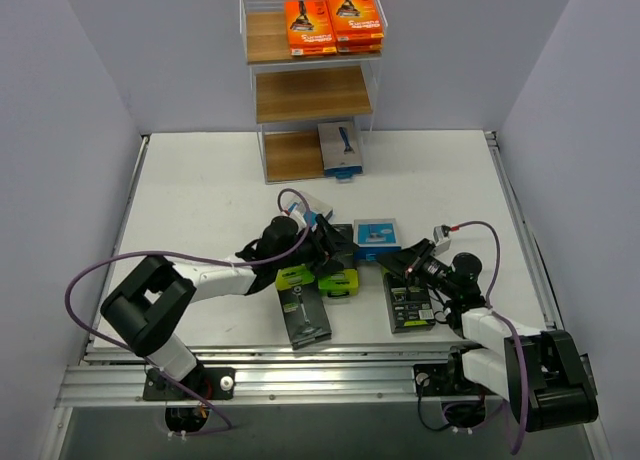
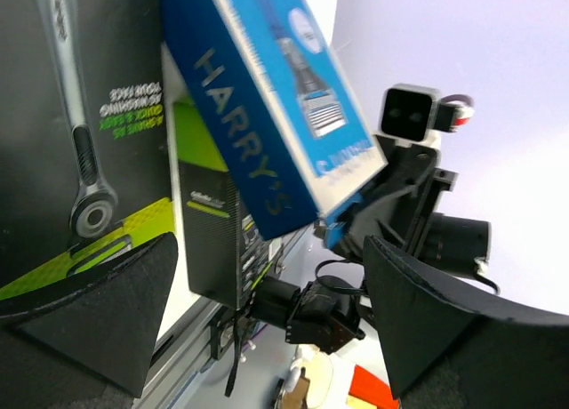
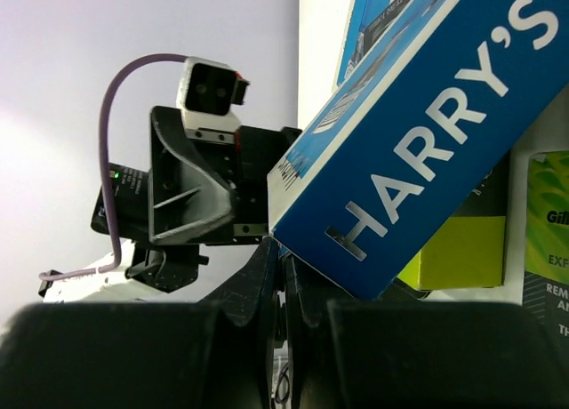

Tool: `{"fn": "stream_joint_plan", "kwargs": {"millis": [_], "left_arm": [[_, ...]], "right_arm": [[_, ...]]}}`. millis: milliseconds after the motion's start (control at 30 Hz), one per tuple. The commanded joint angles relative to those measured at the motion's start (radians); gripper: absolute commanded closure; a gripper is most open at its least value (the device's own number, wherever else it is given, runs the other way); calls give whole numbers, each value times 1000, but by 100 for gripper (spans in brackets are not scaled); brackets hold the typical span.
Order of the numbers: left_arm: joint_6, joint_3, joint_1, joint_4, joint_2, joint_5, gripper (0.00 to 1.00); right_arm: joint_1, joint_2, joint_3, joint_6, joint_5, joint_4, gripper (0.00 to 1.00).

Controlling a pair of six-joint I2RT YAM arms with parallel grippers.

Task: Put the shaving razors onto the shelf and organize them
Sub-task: Pass the shaving razor from the right arm to the left

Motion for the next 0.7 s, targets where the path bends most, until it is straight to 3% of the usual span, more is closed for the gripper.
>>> {"fn": "stream_joint_plan", "kwargs": {"millis": [0, 367, 567, 667], "left_arm": [[-46, 42, -37, 93, 28, -13, 6], [-75, 62, -48, 130, 85, -62, 6], [-104, 87, -57, 189, 137, -65, 0], [-115, 94, -60, 212, 156, -74, 11]], "right_arm": [[18, -7, -12, -21, -56, 102, 100], [25, 27, -50, -23, -62, 167, 100], [30, 24, -66, -21, -65, 181, 100], [30, 26, -66, -27, -65, 188, 100]]}}
